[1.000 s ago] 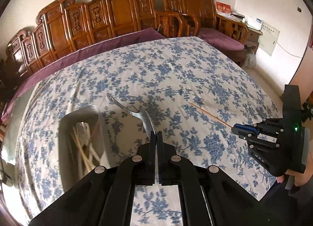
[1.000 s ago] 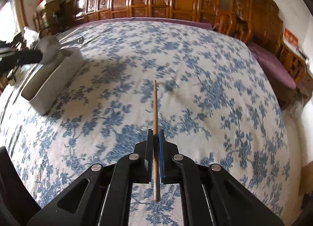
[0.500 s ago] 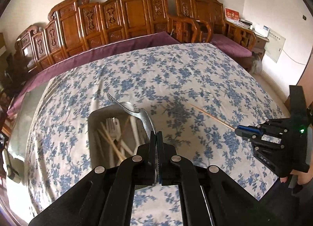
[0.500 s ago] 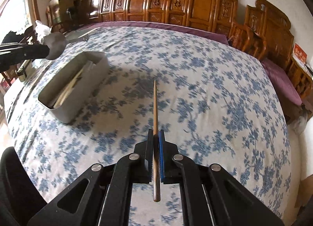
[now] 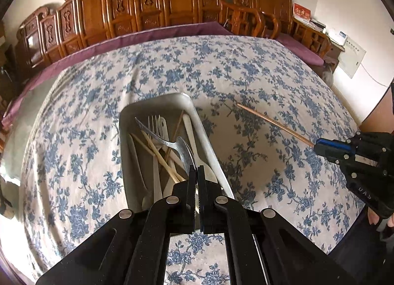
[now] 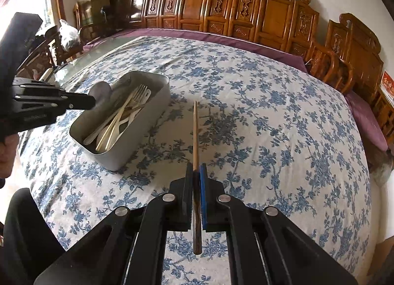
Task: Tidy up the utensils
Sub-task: 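Carry the metal spoon over the grey tray with the left tool while the right tool carries the chopstick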
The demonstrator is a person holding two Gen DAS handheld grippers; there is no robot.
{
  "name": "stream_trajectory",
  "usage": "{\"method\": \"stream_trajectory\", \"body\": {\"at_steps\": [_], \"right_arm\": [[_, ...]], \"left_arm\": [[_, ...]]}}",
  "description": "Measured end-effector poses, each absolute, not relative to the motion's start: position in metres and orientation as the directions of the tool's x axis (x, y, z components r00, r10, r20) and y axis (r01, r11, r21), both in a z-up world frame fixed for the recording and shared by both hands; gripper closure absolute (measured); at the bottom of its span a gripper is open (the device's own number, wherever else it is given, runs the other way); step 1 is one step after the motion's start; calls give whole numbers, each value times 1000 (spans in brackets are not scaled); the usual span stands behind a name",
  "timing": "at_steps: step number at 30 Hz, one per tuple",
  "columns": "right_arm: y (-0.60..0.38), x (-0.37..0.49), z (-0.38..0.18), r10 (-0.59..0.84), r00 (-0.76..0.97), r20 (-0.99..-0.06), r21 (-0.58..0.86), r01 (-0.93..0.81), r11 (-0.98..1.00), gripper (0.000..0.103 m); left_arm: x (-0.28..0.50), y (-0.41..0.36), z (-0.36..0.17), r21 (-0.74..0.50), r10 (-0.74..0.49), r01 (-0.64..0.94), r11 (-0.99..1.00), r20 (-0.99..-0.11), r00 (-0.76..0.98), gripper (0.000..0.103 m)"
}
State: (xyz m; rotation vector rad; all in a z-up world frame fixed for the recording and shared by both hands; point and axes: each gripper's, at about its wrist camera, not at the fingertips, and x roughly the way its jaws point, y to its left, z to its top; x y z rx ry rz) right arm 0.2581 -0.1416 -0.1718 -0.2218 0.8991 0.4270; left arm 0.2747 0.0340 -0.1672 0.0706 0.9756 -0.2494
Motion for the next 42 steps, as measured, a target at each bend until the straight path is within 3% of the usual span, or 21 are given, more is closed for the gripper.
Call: {"method": "stream_trajectory", "body": {"at_steps": [7, 26, 36, 42], "right_arm": [[-135, 261, -176, 262, 540, -800, -15, -455, 890, 97], [-97, 250, -163, 313, 528, -789, 1, -509, 861, 97], [-65, 248, -155, 331, 522, -786, -2, -538, 843, 97], [-45, 250, -154, 343, 516, -785, 1, -553, 833, 97]], "left_arm": [[279, 36, -186, -64, -194, 268, 961, -849, 492, 102], [277, 76, -203, -79, -130, 127, 989, -877, 462, 100], [265, 90, -191, -88, -136, 120, 989, -862, 489, 95], [251, 101, -179, -77, -124, 110, 991, -843, 523, 83]]}}
